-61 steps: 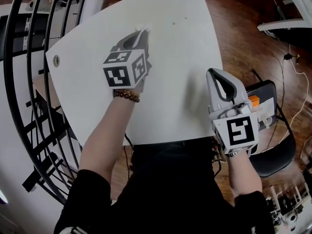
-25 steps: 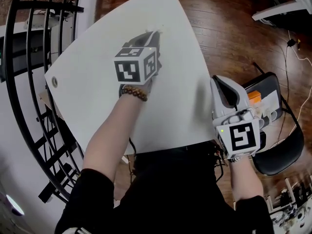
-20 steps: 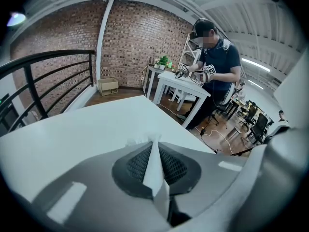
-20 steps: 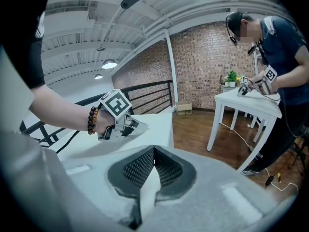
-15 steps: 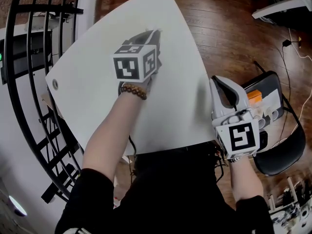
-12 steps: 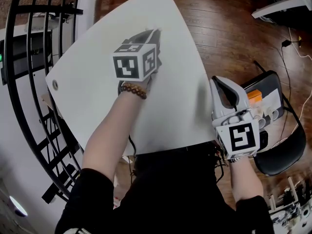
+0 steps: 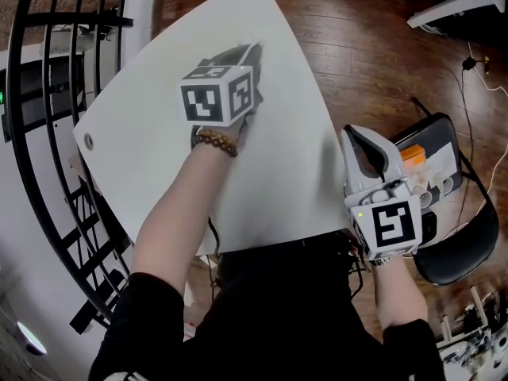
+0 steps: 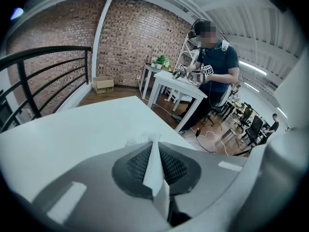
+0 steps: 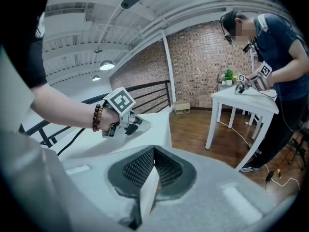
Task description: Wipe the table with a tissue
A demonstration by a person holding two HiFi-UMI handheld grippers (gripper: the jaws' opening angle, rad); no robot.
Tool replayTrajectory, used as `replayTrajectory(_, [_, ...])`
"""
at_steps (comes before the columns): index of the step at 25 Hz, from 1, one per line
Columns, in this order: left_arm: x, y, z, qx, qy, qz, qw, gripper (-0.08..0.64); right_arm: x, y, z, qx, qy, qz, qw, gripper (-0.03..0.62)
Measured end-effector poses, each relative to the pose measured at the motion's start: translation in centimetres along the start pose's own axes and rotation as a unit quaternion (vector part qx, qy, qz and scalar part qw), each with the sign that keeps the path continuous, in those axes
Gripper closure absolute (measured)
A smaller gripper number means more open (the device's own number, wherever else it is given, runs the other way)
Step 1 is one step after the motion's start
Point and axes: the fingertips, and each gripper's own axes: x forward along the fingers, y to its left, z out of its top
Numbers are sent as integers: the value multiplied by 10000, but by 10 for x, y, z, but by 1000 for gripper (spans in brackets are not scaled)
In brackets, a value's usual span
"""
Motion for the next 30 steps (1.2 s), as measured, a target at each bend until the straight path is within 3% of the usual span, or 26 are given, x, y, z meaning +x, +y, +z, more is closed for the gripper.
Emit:
replayTrajectory(17, [-33,-24,6,189,-240,61,9995,537,-24,3,14,-140,-306,73,9994,600])
replayTrajectory(30, [-91,-30,-34,7,-166,368,9992,537,-42,28,35,-417,-500,419,9970,600])
